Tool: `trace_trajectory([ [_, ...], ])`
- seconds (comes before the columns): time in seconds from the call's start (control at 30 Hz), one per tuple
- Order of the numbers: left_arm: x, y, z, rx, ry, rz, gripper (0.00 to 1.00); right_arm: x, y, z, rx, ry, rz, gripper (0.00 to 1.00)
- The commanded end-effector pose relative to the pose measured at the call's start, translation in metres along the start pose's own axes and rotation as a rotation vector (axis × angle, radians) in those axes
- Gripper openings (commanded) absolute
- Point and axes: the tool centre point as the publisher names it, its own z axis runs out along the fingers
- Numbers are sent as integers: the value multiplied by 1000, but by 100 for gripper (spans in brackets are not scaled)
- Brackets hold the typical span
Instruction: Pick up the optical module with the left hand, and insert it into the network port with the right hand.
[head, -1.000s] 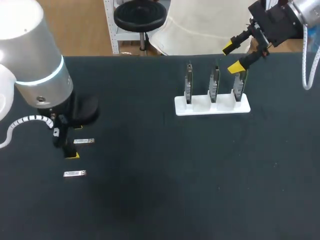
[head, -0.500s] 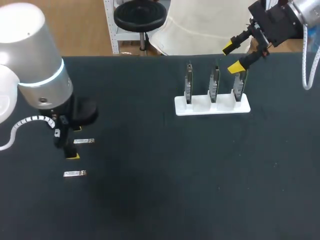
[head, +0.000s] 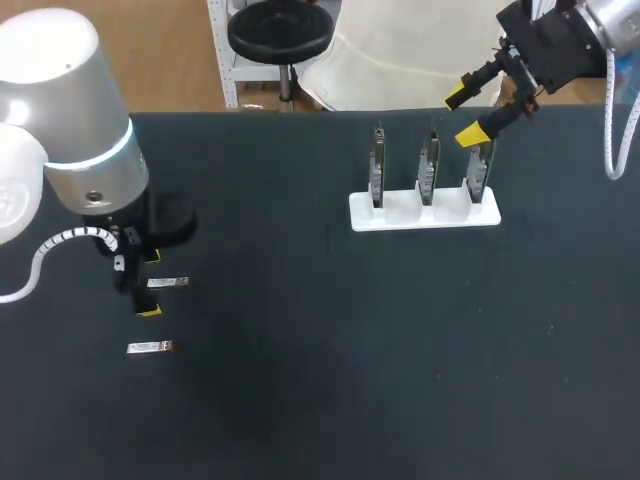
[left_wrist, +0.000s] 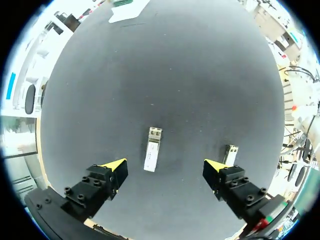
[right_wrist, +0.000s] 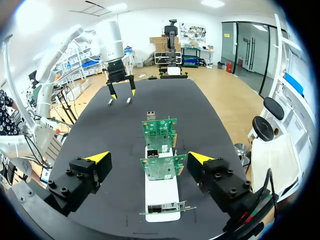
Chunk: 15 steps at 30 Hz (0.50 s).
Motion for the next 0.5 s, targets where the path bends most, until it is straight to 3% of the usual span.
trace_trajectory([
  [0.03, -2, 1, 6, 10, -1, 21, 100, 0, 1, 0, 3, 0, -1, 100],
  [0.5, 1, 2, 14, 18, 3, 7, 100, 0, 1, 0, 3, 0, -1, 100],
])
